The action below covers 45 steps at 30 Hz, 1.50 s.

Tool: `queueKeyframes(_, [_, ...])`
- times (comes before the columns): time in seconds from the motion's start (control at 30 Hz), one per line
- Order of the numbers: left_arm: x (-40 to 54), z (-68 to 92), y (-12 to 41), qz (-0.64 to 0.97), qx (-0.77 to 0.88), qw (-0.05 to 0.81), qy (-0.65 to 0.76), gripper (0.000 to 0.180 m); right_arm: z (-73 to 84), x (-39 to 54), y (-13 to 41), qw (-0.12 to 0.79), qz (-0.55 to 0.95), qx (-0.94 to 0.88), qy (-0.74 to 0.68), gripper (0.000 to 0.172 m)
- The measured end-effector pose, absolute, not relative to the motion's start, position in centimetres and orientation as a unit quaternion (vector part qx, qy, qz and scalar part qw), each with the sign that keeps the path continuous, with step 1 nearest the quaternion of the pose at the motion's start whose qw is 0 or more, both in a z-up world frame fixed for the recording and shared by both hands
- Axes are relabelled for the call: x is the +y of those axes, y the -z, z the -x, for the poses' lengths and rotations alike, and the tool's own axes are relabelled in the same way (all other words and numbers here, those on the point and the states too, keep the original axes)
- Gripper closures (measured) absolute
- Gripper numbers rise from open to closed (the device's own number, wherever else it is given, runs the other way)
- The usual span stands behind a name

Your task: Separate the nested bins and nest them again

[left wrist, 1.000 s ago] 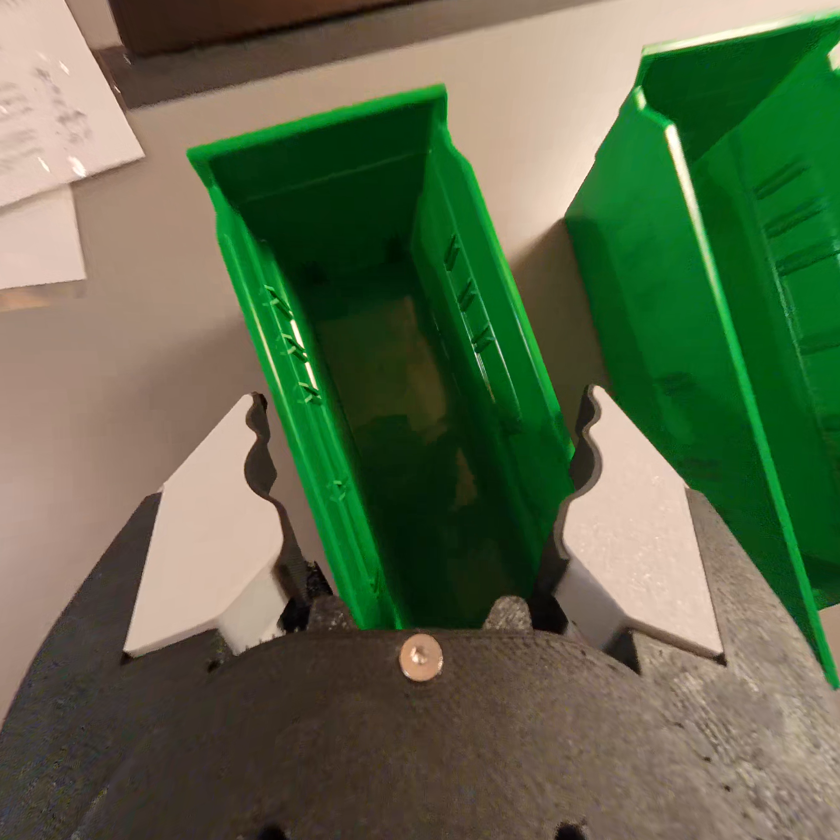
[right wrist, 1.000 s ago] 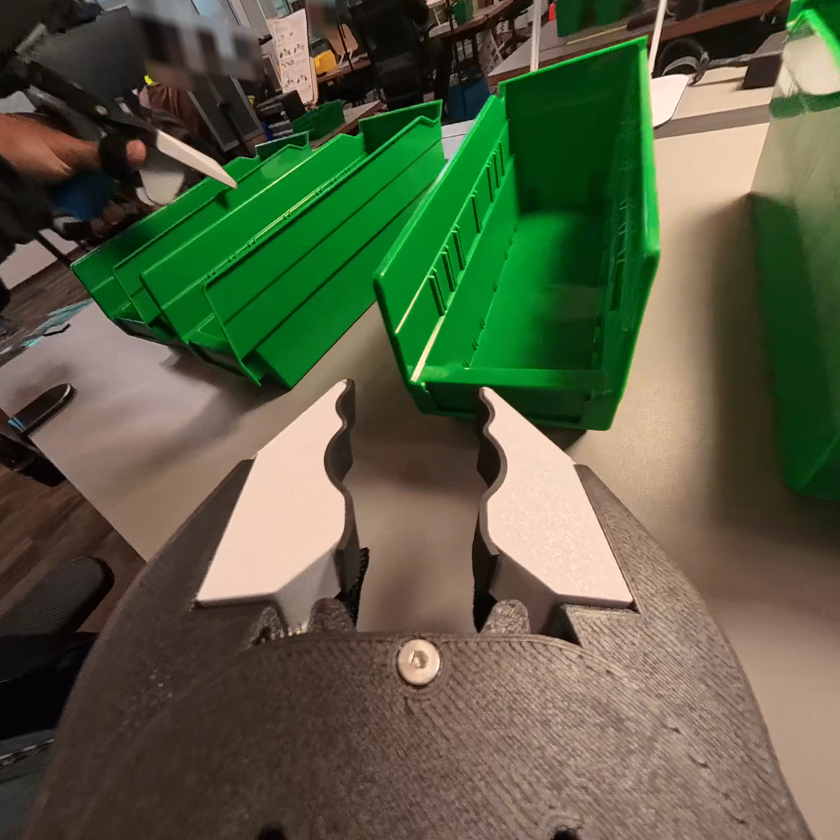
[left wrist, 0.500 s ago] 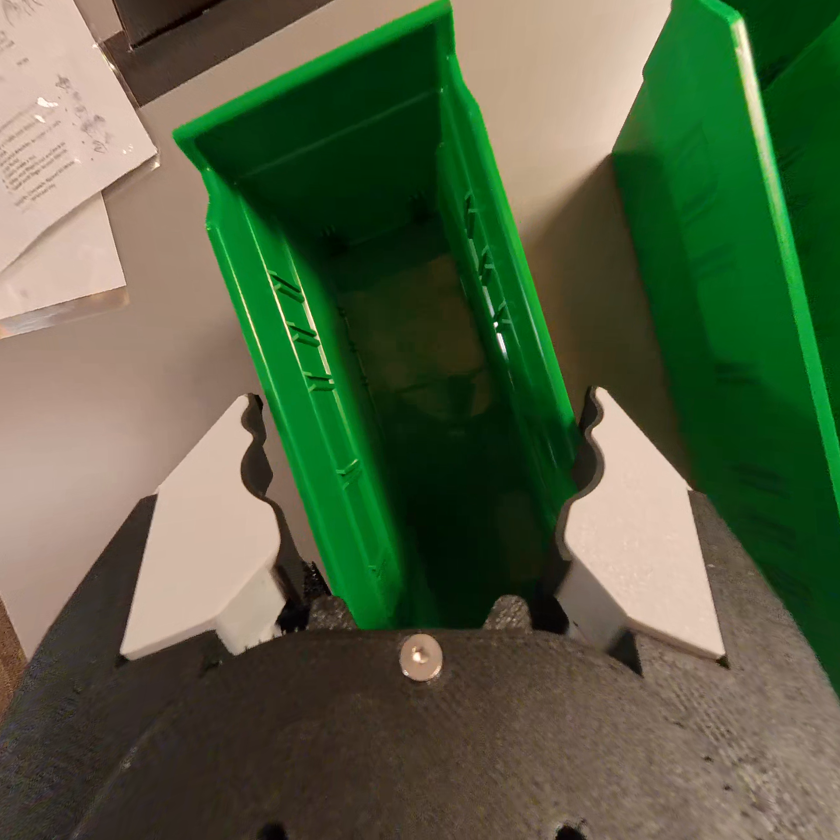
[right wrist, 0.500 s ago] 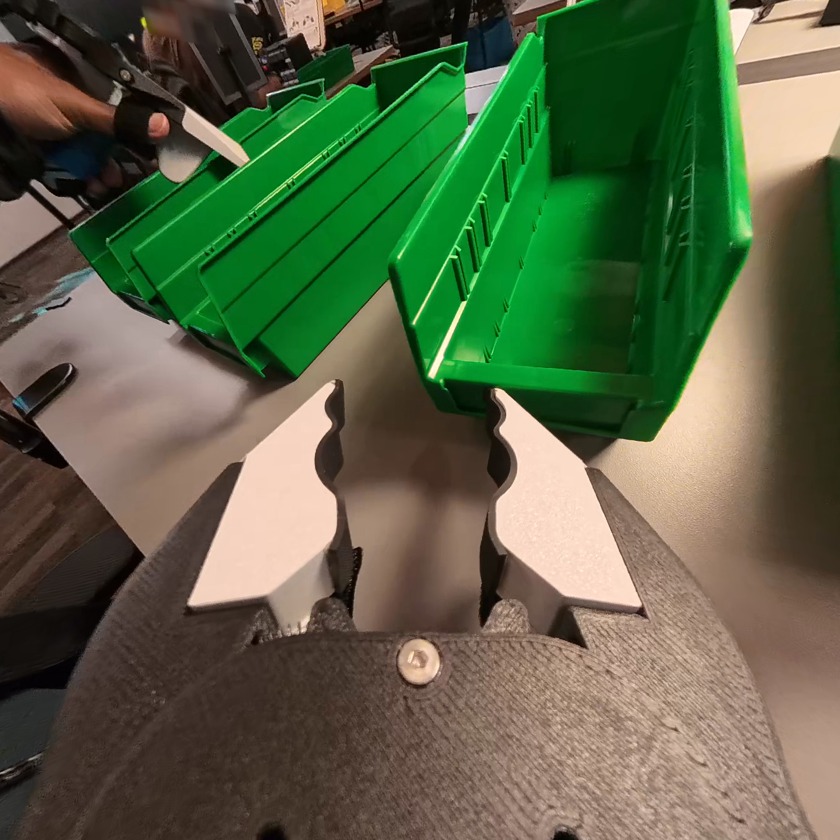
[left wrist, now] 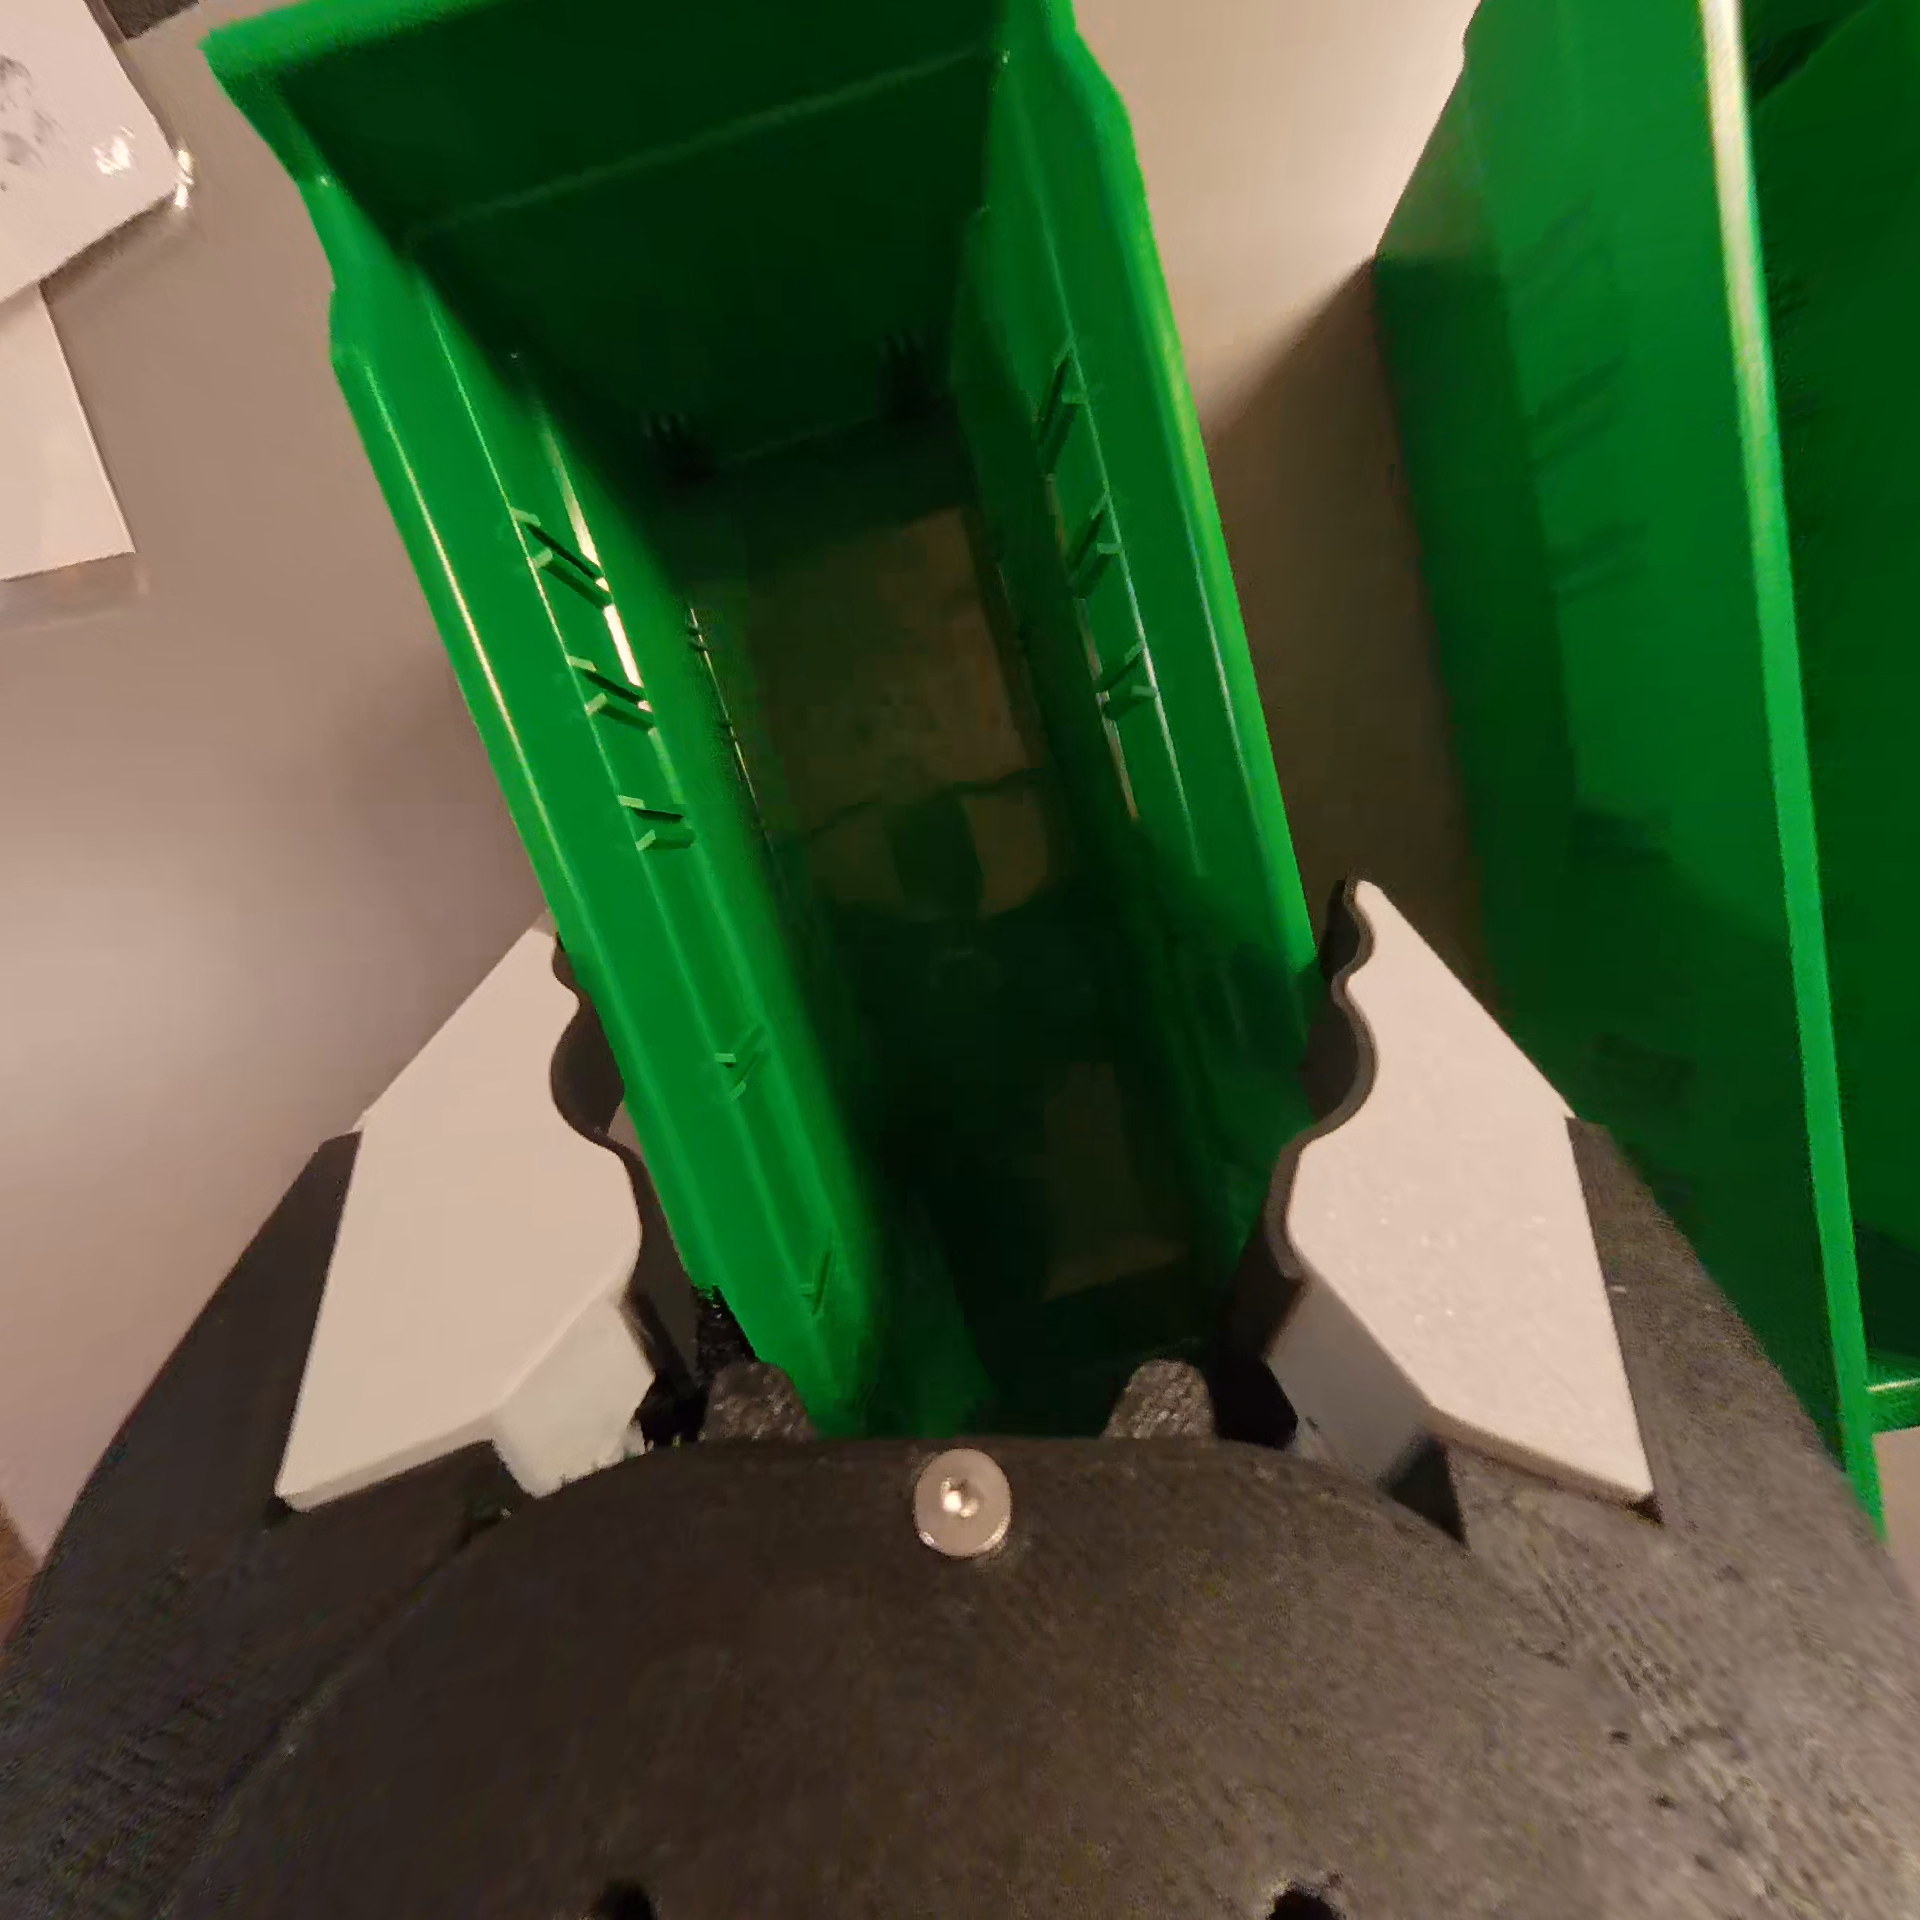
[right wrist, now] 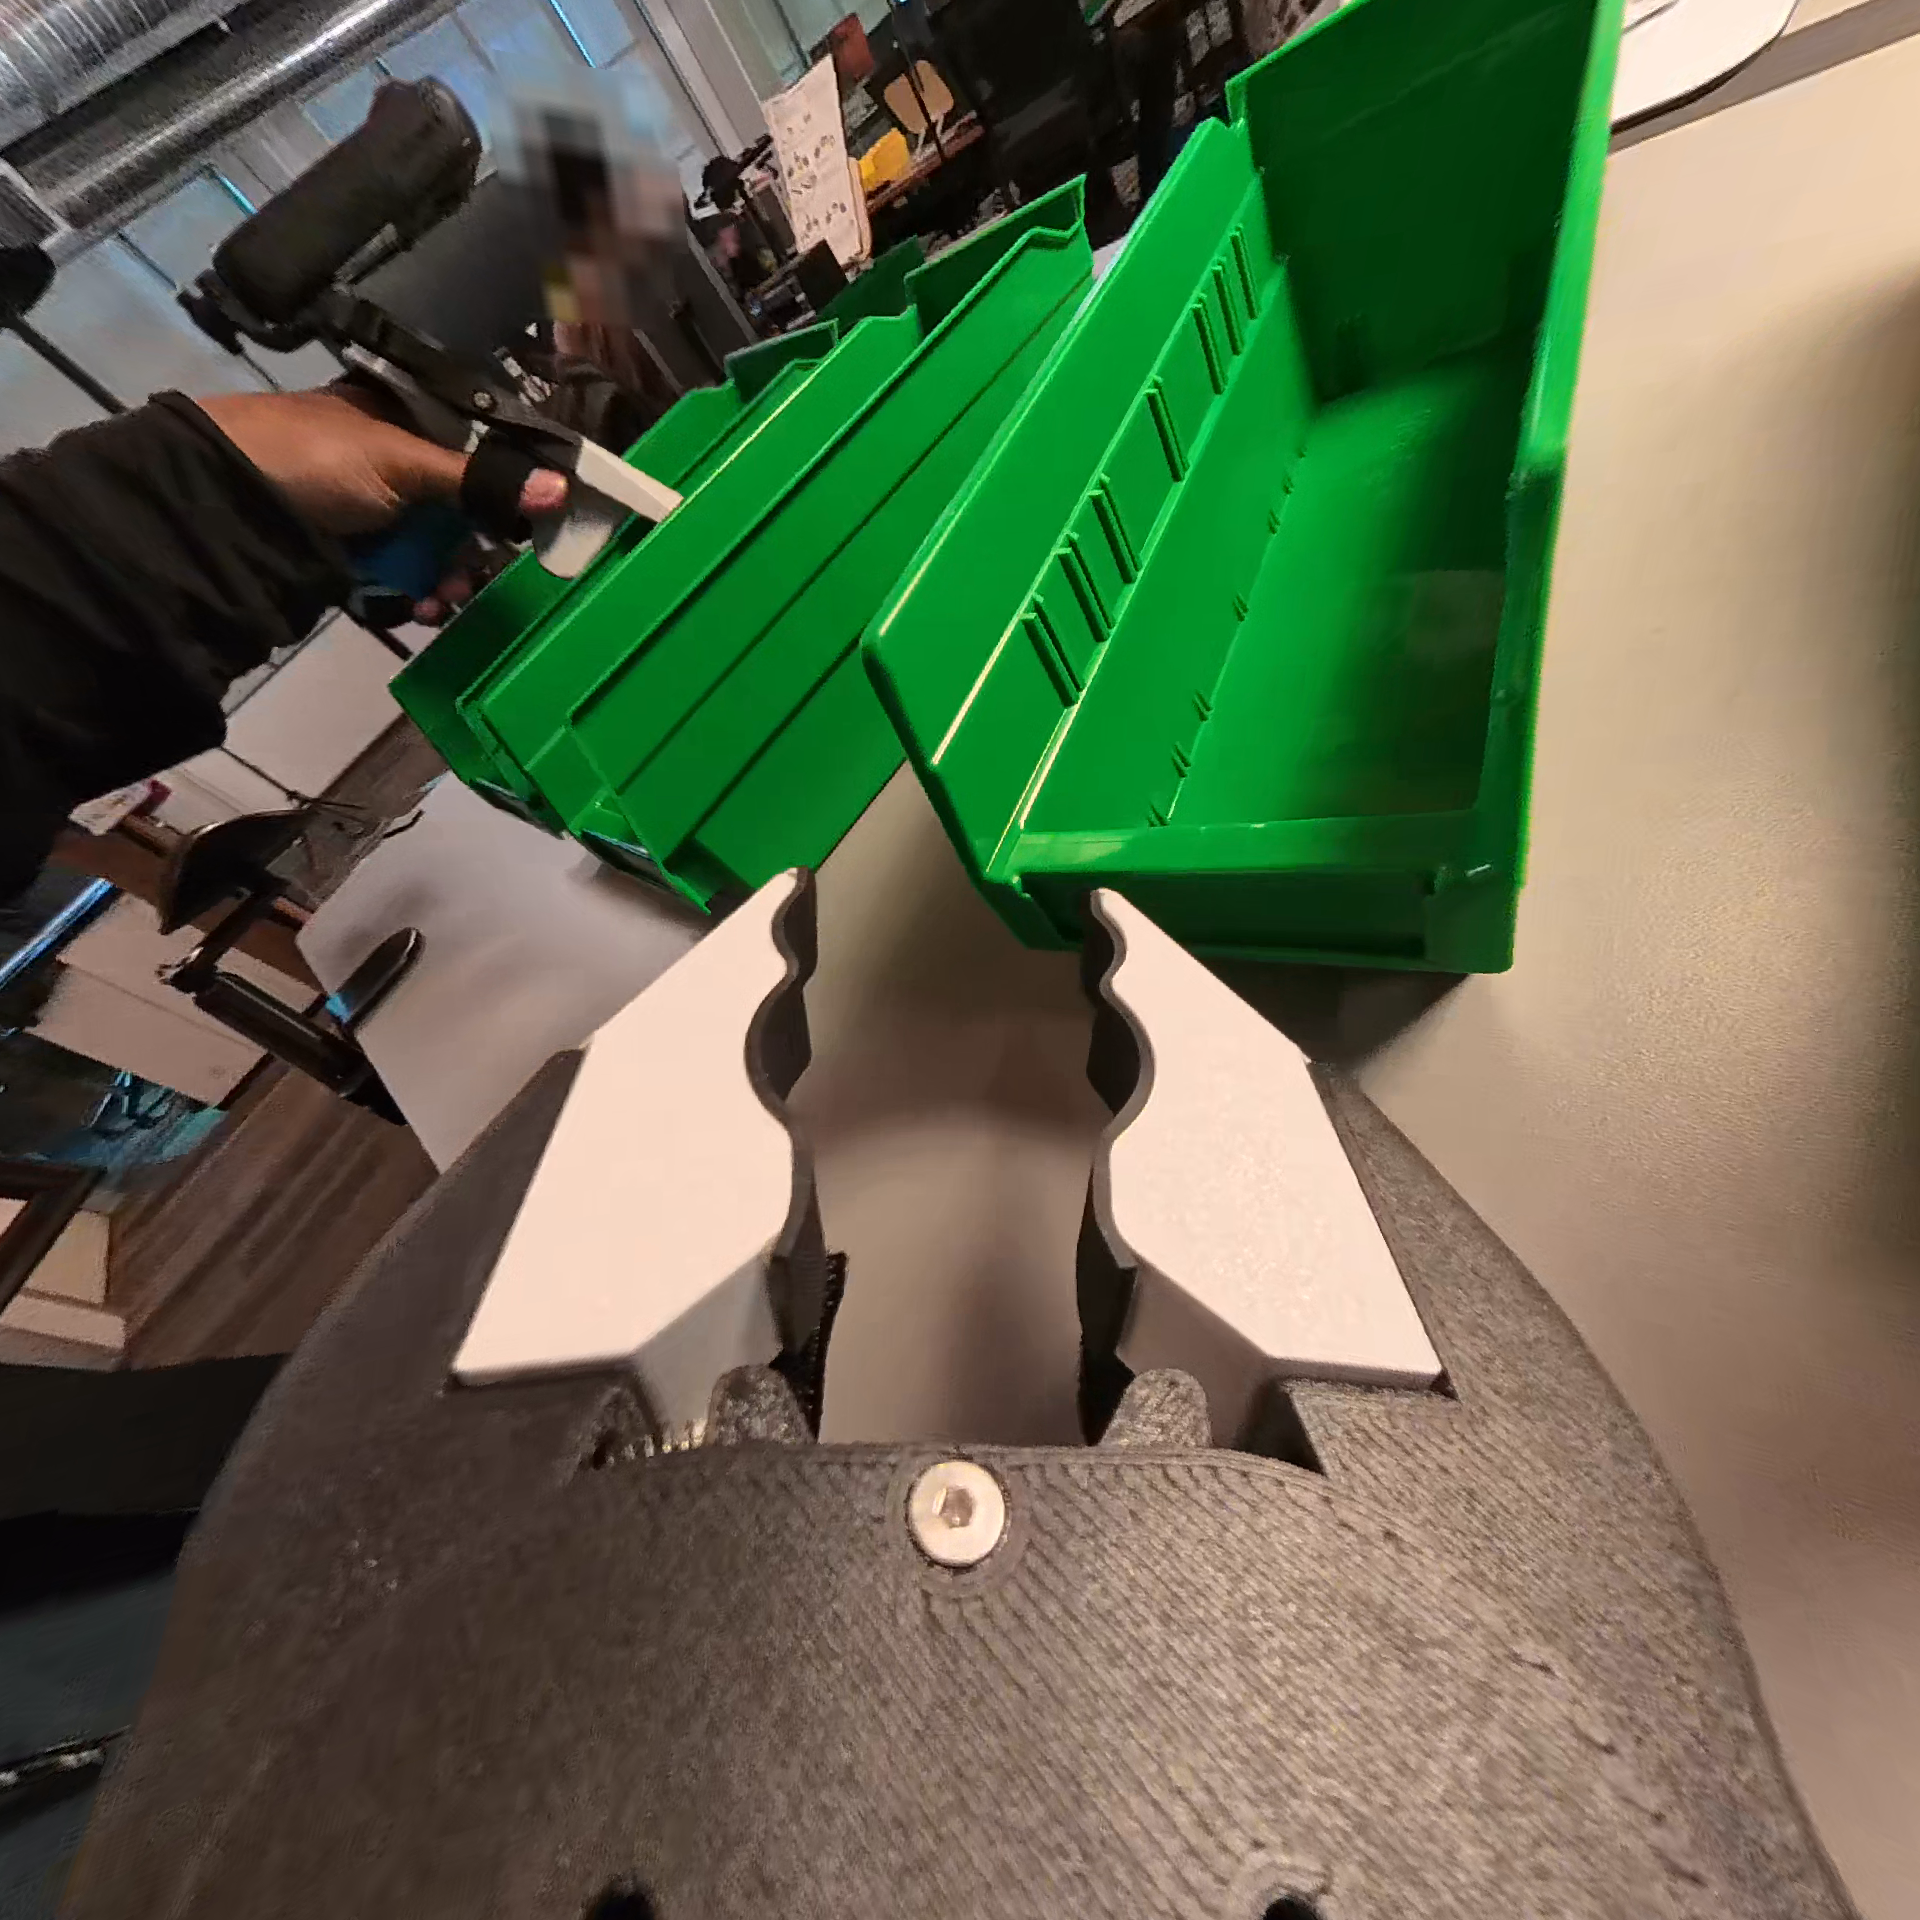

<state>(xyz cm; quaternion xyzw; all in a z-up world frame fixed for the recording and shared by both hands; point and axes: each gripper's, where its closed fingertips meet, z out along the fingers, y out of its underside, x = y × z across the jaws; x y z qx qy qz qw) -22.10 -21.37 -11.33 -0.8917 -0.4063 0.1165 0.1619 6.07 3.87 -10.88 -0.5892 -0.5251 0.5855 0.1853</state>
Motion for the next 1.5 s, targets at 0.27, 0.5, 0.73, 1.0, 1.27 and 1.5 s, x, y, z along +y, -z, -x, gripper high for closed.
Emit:
queueKeyframes(0.27, [-21.3, 21.6, 10.6, 0.884, -0.413, 0.173, -0.131, 0.046, -6.3, 3.1, 10.9, 0.162, 0.575, -0.537, -0.596, 0.120])
queueKeyframes(0.5, [-21.1, 20.7, 10.7, 0.877, -0.429, 0.177, -0.122, 0.043, -6.4, 3.0, 10.8, 0.154, 0.573, -0.536, -0.601, 0.120])
queueKeyframes(0.73, [-20.5, 21.0, 11.2, 0.871, -0.436, 0.197, -0.114, 0.052, -6.6, 3.0, 10.6, 0.149, 0.568, -0.534, -0.609, 0.120])
queueKeyframes(1.0, [-21.8, 22.0, 10.7, 0.877, -0.414, 0.175, -0.171, 0.060, -6.6, 3.0, 10.5, 0.149, 0.566, -0.531, -0.612, 0.120])
queueKeyframes(1.27, [-22.3, 22.1, 10.7, 0.868, -0.438, 0.200, -0.121, 0.074, -6.7, 3.0, 10.5, 0.145, 0.564, -0.531, -0.615, 0.120])
queueKeyframes(1.5, [-21.0, 22.0, 5.7, 0.839, -0.459, 0.284, -0.069, 0.074, -6.6, 3.0, 10.5, 0.140, 0.566, -0.530, -0.615, 0.120])
